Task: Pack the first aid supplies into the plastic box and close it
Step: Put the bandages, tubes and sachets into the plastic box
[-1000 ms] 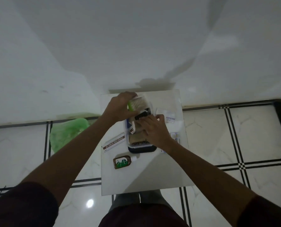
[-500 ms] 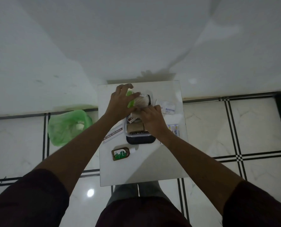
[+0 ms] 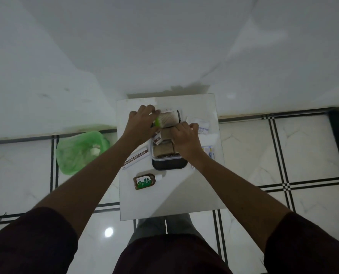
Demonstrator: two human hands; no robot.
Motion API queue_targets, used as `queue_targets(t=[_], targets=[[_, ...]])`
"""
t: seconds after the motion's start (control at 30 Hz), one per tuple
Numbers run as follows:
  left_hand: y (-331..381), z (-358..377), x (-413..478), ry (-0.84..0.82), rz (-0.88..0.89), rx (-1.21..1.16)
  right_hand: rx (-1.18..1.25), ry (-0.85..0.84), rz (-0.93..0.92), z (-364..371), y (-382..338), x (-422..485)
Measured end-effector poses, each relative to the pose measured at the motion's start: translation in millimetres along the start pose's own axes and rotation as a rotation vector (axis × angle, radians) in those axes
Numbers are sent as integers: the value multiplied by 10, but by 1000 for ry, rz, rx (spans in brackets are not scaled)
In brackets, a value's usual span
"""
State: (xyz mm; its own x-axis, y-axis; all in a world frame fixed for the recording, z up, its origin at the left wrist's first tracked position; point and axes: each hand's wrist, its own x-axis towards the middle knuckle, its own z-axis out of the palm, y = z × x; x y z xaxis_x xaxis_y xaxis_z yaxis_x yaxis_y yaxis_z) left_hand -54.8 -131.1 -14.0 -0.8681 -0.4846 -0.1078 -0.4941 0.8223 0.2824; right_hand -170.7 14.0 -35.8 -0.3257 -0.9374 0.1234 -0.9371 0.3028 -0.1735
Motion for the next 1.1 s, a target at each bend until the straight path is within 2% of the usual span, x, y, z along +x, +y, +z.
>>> queue_targets(t=[0.1,0.23,0.3,0.37,0.5,0.57,0.7,0.77,0.83,0.93,1.1], targets=[[16,-1,-55,39,-64,-98,-21,-19,17,-28,-1,2],[69,-21,-456,326,-140,-218,6,87,59,-85,-32,-108],[144,53,-828,396,-104,-217,69,169,100,-169,-65,-256],[237,201,-1216,326,-69,-232,164,232,164,-256,-91,-444],[316,534,-1682,34,-93,-251,323,292,367,-217,-57,-877],[311,634,-1711,-75,-136,-257,367,218,548,-121,-12,-1067],[276,745,-1647,-214,-137,-177,365,-92,1031,37,87,-1193],[265,793,-1662,-252,-127,-106,352,-211,1173,78,130,-1166],[261,843,-1708,-261,-164,-88,351,-279,1240,118,156,-1130],[289,867,-1768,-235,-251,-153,304,-325,1213,172,165,-1107],[355,595,-1852,-52,-245,-288,263,-309,1110,218,237,-1082]])
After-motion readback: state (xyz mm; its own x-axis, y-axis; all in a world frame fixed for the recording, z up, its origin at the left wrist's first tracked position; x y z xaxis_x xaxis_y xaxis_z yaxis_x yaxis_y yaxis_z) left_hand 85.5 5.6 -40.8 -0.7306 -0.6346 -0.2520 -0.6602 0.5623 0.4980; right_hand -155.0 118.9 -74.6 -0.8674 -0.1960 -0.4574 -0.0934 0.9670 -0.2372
